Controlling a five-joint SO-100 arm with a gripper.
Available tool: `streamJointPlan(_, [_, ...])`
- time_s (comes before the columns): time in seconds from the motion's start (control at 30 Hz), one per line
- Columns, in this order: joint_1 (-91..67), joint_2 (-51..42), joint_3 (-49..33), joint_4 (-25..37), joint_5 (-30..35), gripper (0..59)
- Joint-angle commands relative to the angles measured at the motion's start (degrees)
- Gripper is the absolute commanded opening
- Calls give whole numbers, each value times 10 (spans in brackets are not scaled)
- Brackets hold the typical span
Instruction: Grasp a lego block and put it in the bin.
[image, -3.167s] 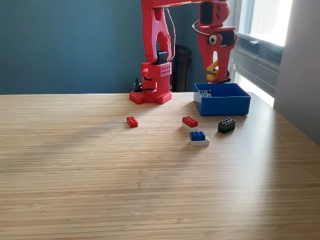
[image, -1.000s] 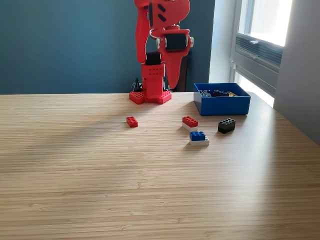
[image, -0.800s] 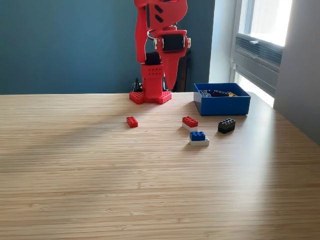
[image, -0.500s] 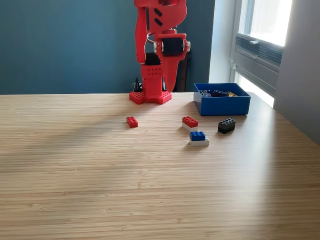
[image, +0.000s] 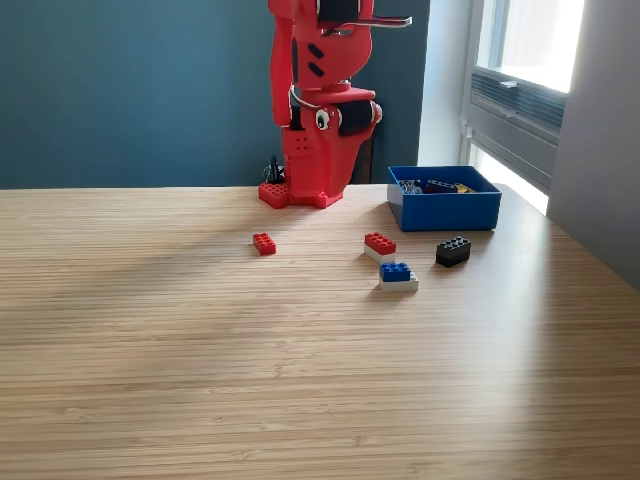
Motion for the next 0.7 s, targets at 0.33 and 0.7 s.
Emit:
streamJointPlan(0.33, [-40,18,26,-25,66,0])
streamJointPlan(0.7, [-54,15,66,-42,9,0])
